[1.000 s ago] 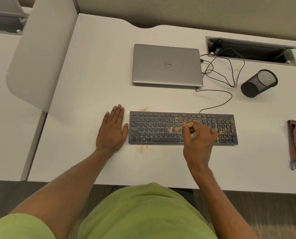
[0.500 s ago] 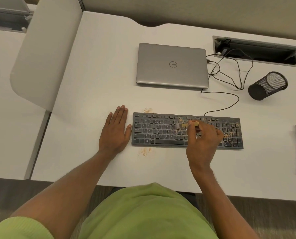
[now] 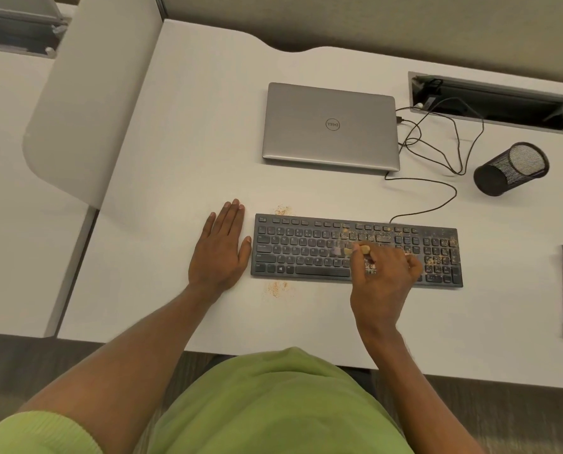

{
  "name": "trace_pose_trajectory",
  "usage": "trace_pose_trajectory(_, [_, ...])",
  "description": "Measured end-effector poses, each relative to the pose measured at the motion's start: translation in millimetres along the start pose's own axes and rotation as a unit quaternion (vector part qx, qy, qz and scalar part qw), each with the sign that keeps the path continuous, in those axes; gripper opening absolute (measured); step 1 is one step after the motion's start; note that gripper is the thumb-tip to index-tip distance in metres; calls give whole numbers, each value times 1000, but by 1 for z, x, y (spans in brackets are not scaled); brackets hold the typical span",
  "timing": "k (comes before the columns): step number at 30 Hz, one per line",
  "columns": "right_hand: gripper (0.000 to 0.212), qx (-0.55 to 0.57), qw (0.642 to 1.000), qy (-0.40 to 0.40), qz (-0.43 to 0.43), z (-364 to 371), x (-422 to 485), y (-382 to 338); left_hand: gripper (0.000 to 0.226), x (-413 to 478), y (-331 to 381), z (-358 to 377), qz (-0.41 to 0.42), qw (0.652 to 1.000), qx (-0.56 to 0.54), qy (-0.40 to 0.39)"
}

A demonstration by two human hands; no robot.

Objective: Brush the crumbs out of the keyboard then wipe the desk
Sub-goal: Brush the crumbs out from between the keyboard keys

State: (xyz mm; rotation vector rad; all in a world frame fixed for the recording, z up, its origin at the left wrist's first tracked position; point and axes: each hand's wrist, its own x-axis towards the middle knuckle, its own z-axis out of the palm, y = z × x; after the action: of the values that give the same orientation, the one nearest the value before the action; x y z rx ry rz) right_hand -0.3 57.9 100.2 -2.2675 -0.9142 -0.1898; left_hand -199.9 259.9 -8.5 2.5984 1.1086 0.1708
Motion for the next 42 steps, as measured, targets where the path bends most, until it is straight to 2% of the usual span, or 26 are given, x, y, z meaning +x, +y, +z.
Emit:
trace_pose_trajectory(3, [6,44,999,6,-3,-2,1,-3,69,0,-1,-1,0,1000,1,0])
trace_pose_trajectory(7, [13,114,990,-72,-36,2,2,-5,69,0,-1,-1,0,1000,2,-1])
trace_pose_trajectory(10, [19,87,990,-105,-22,4,3,1,69,0,0,-1,2,1000,-3,2])
trace_pose_trajectory(14, [20,10,998,-65,11,-5,6,7,69,0,-1,-1,4,1000,-4,6])
trace_pose_trajectory(18, [16,69,997,-45,5,-10,10,-2,69,0,-1,0,4,1000,0,3])
trace_pose_trajectory(21, [18,98,992,-82,-13,-4,10,-5,69,0,-1,1,3,1000,-1,5])
trace_pose_trajectory(24, [19,71,992,-106,-20,0,6,-4,69,0,-1,0,2,1000,-2,5])
trace_pose_trajectory(30, [12,-44,998,-36,17,-9,4,9,68,0,-1,0,4,1000,-5,8])
trace_pose_trajectory(35, [13,28,998,2,64,-5,-2,-3,69,0,-2,0,4,1000,1,5])
trace_pose_trajectory(42, [7,44,996,-2,77,-5,-14,-7,68,0,-1,0,5,1000,-2,8])
